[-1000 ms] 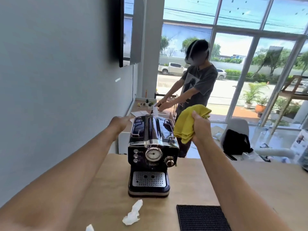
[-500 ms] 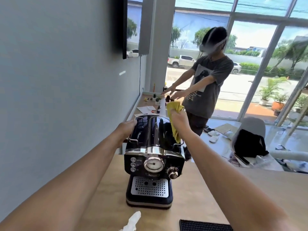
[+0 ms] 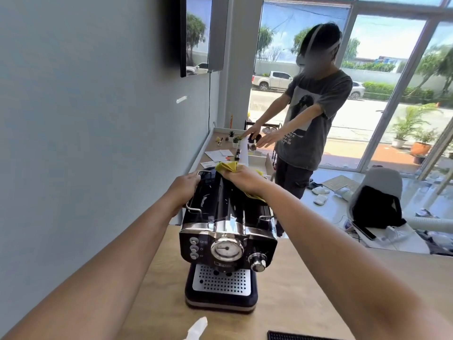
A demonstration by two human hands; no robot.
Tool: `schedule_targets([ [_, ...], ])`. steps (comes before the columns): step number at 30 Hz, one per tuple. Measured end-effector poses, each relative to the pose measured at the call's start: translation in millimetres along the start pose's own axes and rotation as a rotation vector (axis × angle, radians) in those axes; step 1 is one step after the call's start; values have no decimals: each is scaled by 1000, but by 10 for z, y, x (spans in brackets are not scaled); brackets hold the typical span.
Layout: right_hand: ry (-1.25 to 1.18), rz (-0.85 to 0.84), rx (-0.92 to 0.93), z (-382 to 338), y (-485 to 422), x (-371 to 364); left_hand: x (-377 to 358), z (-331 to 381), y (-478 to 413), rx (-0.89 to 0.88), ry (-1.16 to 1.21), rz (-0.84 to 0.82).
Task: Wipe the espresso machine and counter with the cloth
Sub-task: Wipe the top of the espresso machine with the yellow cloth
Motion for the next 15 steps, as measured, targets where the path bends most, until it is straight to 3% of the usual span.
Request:
schedule_targets([
  [6, -99, -115, 61, 192, 193, 44, -7, -81, -39, 0, 26, -16],
  [10, -95, -33, 30, 132, 149, 7, -9, -75, -32, 20, 43, 0],
  [15, -21, -58, 141, -49, 88, -48, 4, -59, -26, -22, 5, -32],
])
Point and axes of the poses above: each hand's wrist, its own y-axis away from the middle knuckle, its own x-axis out of the back of the hand, z = x × y, the point moved 4 cm from there along -y, towards the middle knuckle, and after that the axes turned 11 degrees about z, right-handed, at the moved point
